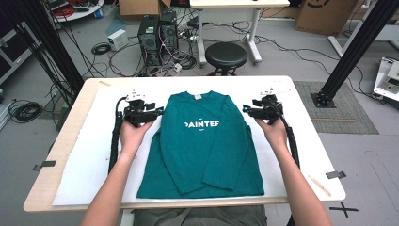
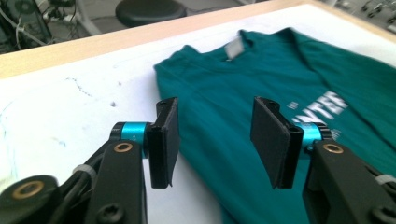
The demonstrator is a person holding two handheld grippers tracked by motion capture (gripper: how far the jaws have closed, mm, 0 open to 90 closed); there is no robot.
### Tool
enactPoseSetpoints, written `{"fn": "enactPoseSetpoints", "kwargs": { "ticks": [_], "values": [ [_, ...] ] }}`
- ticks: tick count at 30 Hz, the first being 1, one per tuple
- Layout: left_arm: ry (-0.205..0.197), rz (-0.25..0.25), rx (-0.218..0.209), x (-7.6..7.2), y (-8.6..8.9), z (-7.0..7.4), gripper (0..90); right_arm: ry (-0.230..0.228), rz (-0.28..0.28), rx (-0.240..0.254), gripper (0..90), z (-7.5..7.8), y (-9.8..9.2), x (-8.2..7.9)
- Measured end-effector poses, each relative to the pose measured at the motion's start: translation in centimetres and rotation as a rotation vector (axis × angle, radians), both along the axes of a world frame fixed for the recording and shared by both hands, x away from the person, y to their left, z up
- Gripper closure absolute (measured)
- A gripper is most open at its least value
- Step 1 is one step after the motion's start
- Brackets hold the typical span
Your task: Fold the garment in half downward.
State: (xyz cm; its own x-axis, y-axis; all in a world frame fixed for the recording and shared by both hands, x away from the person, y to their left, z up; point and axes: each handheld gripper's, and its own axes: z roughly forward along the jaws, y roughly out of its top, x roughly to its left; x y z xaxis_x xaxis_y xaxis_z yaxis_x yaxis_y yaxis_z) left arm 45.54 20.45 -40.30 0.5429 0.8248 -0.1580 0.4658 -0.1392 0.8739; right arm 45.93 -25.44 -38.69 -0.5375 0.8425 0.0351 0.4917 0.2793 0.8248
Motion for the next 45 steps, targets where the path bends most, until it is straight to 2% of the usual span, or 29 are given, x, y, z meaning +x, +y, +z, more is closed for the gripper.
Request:
{"fn": "enactPoseSetpoints", "kwargs": {
  "ticks": [1,3,5,6,9,10,12,14,15,17,19,21,23,24,26,27,28,29,30,32,33,36,38,40,41,42,44,45],
  "values": [
    [0.036,-0.009,-0.013,0.8,-0.1,-0.2,52.1,0.013,-0.010,0.012,48.7,-0.4,0.6,1.6],
    [0.064,-0.007,0.008,1.9,-0.4,-0.5,52.1,0.034,-0.011,0.006,48.7,-0.8,1.2,2.8],
    [0.060,-0.011,0.019,2.7,-0.7,-0.6,52.1,0.037,-0.007,0.000,48.7,-1.0,1.5,3.3],
    [0.050,-0.011,0.002,3.0,-0.8,-0.7,52.1,0.046,-0.002,0.004,49.1,-1.2,1.9,4.2],
    [0.045,-0.038,-0.019,4.2,-1.1,-0.7,52.2,0.057,0.003,0.023,50.0,-1.5,2.2,5.0],
    [0.041,-0.042,-0.008,4.6,-1.3,-0.7,54.3,0.090,0.024,0.035,50.9,-2.0,2.4,6.1],
    [0.034,-0.038,0.031,5.4,-1.8,-0.7,54.4,0.098,0.023,0.023,51.0,-2.2,2.4,6.5],
    [0.054,-0.041,0.047,6.4,-1.9,-0.8,54.8,0.094,0.025,0.025,51.5,-2.5,2.6,7.2],
    [0.072,-0.031,0.048,7.1,-2.1,-1.1,54.7,0.096,0.020,0.049,52.9,-2.6,2.8,7.9],
    [0.080,-0.031,0.050,7.5,-2.2,-1.3,54.7,0.083,0.019,0.050,54.4,-2.7,2.9,8.2],
    [0.101,-0.028,0.050,8.2,-2.4,-1.5,54.7,0.113,0.013,0.055,54.5,-3.0,3.4,9.3],
    [0.105,-0.028,0.056,8.7,-2.5,-1.7,54.7,0.130,0.015,0.061,55.3,-3.1,4.0,9.9],
    [0.108,-0.025,0.058,9.1,-2.7,-1.9,54.4,0.114,0.002,0.044,56.9,-3.2,4.5,10.3],
    [0.126,-0.023,0.049,9.6,-2.7,-2.3,54.3,0.127,-0.003,0.045,56.9,-3.5,4.6,10.6],
    [0.131,-0.022,0.053,9.8,-2.7,-2.4,53.8,0.160,-0.005,0.036,57.0,-3.9,4.8,11.1],
    [0.133,-0.017,0.057,10.0,-2.7,-2.6,53.8,0.160,-0.005,0.036,57.0,-3.9,4.8,11.1],
    [0.136,-0.018,0.047,10.2,-2.7,-2.8,53.8,0.172,0.004,0.008,58.4,-4.2,5.2,11.6],
    [0.138,-0.022,0.043,10.3,-2.6,-2.9,53.8,0.172,0.004,0.008,58.4,-4.2,5.2,11.6],
    [0.148,-0.024,0.038,10.5,-2.6,-3.4,53.8,0.147,0.009,-0.011,61.7,-4.3,5.5,11.8],
    [0.154,-0.021,0.046,10.6,-2.5,-3.6,53.8,0.146,0.007,-0.010,63.7,-4.4,5.6,11.9],
    [0.157,-0.015,0.044,10.7,-2.5,-3.8,54.1,0.149,-0.008,-0.023,65.5,-4.7,5.6,12.1],
    [0.160,-0.005,0.029,10.9,-2.4,-4.1,55.8,0.161,-0.009,-0.040,67.8,-5.2,5.5,12.4],
    [0.152,-0.007,0.049,10.9,-2.6,-4.1,61.0,0.170,-0.002,-0.053,73.5,-5.4,5.6,12.5],
    [0.150,-0.001,0.059,11.0,-2.8,-4.3,67.7,0.167,0.018,-0.087,79.0,-5.4,6.1,12.7],
    [0.150,-0.001,0.059,11.0,-2.8,-4.3,70.0,0.167,0.018,-0.087,79.0,-5.4,6.1,12.7],
    [0.157,0.000,0.059,11.0,-2.9,-4.4,73.3,0.157,0.024,-0.092,85.9,-5.3,6.4,12.7],
    [0.156,0.004,0.070,11.0,-2.9,-4.4,75.9,0.160,0.018,-0.102,88.2,-5.2,6.6,12.7],
    [0.156,0.006,0.075,11.0,-2.9,-4.4,81.4,0.160,0.023,-0.106,89.4,-5.1,6.6,12.7]
  ]
}}
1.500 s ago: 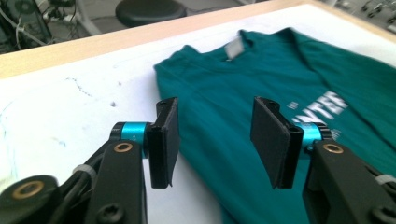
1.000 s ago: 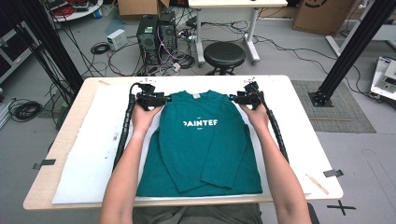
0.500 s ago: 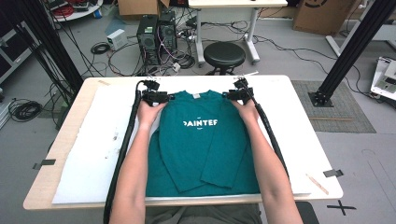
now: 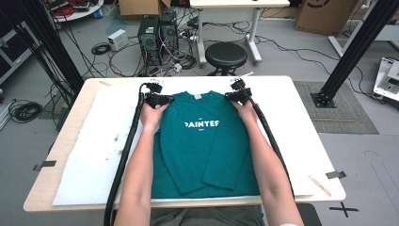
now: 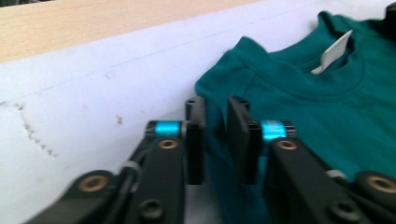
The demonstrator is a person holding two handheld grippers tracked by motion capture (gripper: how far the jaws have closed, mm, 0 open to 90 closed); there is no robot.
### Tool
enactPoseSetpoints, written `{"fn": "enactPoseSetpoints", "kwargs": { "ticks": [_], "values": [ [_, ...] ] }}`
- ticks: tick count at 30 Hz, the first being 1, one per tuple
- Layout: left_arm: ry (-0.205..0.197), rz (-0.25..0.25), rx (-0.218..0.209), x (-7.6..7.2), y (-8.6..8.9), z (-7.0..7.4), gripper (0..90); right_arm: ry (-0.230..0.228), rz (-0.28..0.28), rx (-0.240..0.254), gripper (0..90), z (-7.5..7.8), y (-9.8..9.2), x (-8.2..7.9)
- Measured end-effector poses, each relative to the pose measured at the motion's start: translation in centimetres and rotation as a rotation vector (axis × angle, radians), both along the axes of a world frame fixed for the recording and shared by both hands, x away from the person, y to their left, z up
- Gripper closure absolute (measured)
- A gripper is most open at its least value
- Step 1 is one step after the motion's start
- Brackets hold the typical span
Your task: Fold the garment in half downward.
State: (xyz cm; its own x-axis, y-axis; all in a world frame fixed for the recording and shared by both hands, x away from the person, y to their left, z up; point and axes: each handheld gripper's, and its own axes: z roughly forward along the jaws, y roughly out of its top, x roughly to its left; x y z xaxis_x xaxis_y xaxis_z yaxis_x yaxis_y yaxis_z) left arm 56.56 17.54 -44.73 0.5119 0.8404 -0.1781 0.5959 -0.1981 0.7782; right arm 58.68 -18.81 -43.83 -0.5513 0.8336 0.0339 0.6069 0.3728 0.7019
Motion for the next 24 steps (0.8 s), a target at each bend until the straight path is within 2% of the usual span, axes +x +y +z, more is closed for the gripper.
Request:
{"fn": "enactPoseSetpoints", "kwargs": {
  "ticks": [3,6,13,14,19,21,24],
  "values": [
    [-0.011,0.002,0.008,0.0,0.1,0.2,86.7,0.017,-0.007,0.009,89.7,0.0,-0.3,0.2],
    [-0.016,0.002,0.006,0.0,0.2,0.4,87.3,0.023,-0.014,0.014,90.0,0.0,-0.4,0.1],
    [-0.028,0.002,-0.006,-0.3,0.3,1.1,87.7,-0.007,-0.003,0.025,90.0,1.0,-0.5,-0.1],
    [-0.043,-0.010,0.009,-0.5,0.2,1.6,87.7,-0.006,-0.006,0.037,90.0,1.5,-0.6,-0.4],
    [-0.073,-0.029,0.007,-1.2,-0.1,2.9,87.8,-0.026,0.008,0.053,90.0,2.7,-0.6,-1.0],
    [-0.104,-0.061,0.033,-2.1,-0.5,4.2,87.8,-0.038,0.016,0.058,90.0,3.7,-0.4,-1.9],
    [-0.122,-0.073,0.035,-2.9,-0.7,4.9,87.8,-0.063,0.021,0.062,90.0,4.3,-0.3,-2.8]
  ]
}}
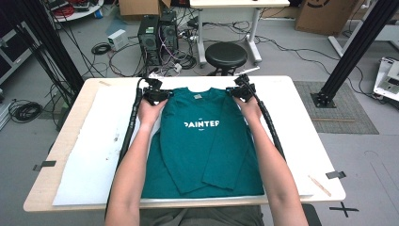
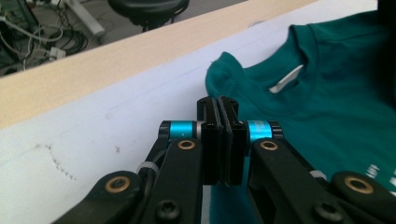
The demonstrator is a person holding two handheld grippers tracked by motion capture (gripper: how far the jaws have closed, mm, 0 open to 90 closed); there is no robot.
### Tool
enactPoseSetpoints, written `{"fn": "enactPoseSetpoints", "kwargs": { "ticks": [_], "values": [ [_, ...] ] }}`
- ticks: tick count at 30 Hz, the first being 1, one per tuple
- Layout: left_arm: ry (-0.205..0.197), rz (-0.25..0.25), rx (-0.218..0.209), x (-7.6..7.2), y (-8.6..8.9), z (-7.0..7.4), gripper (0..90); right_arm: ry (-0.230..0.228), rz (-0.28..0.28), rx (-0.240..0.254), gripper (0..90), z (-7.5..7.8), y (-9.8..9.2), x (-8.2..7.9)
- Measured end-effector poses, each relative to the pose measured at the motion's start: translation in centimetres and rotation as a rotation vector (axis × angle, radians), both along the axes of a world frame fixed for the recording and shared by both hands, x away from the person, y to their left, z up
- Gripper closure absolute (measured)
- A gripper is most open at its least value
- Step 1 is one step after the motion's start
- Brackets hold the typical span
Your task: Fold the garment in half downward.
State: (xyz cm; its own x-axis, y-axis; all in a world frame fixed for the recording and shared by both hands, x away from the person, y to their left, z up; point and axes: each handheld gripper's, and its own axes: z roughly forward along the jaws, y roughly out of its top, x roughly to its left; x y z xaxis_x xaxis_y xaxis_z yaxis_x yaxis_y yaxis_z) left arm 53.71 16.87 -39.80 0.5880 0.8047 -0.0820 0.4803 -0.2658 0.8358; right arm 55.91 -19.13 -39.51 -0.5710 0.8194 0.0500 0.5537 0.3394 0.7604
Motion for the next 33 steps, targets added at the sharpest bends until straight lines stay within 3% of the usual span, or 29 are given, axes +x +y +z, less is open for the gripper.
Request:
{"fn": "enactPoseSetpoints", "kwargs": {
  "ticks": [5,6,7,10,11,12,13,17,19,23,25,27,30,33],
  "values": [
    [-0.008,-0.045,-0.005,-2.2,0.1,1.9,87.8,-0.030,0.004,0.020,90.0,1.3,-0.2,-2.4],
    [-0.004,-0.059,0.002,-2.7,0.0,2.4,87.9,-0.041,0.008,0.039,90.0,1.8,-0.4,-3.6],
    [-0.012,-0.082,0.038,-3.7,-0.4,3.3,87.8,-0.042,0.012,0.039,90.0,2.0,-0.5,-4.0],
    [-0.024,-0.106,0.049,-4.7,-0.8,4.2,87.9,-0.076,0.024,0.037,90.0,2.9,-0.6,-6.2],
    [-0.079,-0.106,0.050,-6.2,-1.3,4.7,87.8,-0.097,0.031,0.039,90.0,3.2,-0.7,-6.9],
    [-0.079,-0.106,0.050,-6.2,-1.3,4.7,87.9,-0.097,0.031,0.039,90.0,3.2,-0.7,-6.9],
    [-0.089,-0.114,0.046,-7.4,-1.4,4.7,87.9,-0.108,0.037,0.042,90.0,3.6,-0.8,-8.1],
    [-0.096,-0.125,0.050,-9.0,-1.4,4.6,87.9,-0.110,0.045,0.036,90.0,4.2,-1.0,-9.2],
    [-0.113,-0.125,0.033,-10.2,-1.0,4.5,87.9,-0.134,0.042,0.052,90.0,4.4,-1.3,-10.1],
    [-0.144,-0.126,0.004,-12.0,0.0,4.0,87.9,-0.133,0.042,0.052,90.0,4.2,-2.0,-12.0],
    [-0.136,-0.141,-0.010,-13.0,0.1,3.4,87.8,-0.115,0.042,0.050,90.0,4.0,-2.2,-12.9],
    [-0.135,-0.158,0.002,-14.0,0.1,2.9,87.8,-0.131,0.051,0.056,90.0,3.8,-2.4,-14.0],
    [-0.125,-0.183,0.000,-15.4,-0.1,2.1,87.9,-0.118,0.058,0.034,89.9,3.0,-2.5,-15.8],
    [-0.116,-0.205,0.005,-16.8,-0.2,1.2,87.8,-0.107,0.071,0.009,89.9,2.4,-2.5,-16.7]
  ]
}}
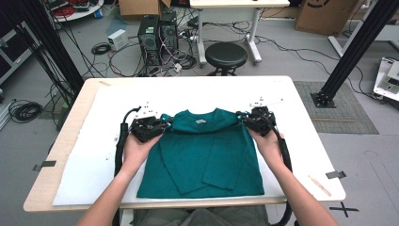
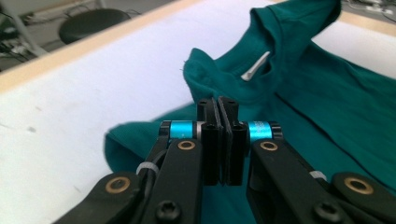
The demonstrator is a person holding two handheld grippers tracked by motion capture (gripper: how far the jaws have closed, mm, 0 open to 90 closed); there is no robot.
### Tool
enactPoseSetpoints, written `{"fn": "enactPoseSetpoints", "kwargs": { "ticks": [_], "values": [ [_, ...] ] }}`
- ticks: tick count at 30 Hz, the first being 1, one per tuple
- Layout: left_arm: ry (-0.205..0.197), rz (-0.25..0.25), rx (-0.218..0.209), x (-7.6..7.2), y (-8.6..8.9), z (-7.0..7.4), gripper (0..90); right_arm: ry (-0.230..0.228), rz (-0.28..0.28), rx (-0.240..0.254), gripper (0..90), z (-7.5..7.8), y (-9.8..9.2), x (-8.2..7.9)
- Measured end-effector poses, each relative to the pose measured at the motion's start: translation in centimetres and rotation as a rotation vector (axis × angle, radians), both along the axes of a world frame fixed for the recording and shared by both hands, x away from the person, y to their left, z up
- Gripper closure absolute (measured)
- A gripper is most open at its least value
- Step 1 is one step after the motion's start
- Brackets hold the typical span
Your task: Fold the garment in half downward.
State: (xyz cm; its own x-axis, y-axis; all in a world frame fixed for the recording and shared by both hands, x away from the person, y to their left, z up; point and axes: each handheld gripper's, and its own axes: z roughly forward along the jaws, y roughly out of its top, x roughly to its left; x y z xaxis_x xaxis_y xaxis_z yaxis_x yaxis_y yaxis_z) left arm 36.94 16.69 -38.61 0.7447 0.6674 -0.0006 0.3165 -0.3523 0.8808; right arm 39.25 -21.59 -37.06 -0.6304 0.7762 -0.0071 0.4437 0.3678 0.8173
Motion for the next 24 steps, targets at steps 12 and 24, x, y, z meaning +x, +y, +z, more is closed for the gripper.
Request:
{"fn": "enactPoseSetpoints", "kwargs": {
  "ticks": [12,24],
  "values": [
    [0.081,-0.016,0.041,-2.6,0.5,-3.3,79.5,0.037,0.014,-0.052,79.8,-3.4,-0.6,-4.3],
    [0.071,0.003,0.025,-2.8,-1.0,-3.1,54.9,0.045,0.018,-0.061,62.7,-3.9,0.7,-3.7]
  ]
}}
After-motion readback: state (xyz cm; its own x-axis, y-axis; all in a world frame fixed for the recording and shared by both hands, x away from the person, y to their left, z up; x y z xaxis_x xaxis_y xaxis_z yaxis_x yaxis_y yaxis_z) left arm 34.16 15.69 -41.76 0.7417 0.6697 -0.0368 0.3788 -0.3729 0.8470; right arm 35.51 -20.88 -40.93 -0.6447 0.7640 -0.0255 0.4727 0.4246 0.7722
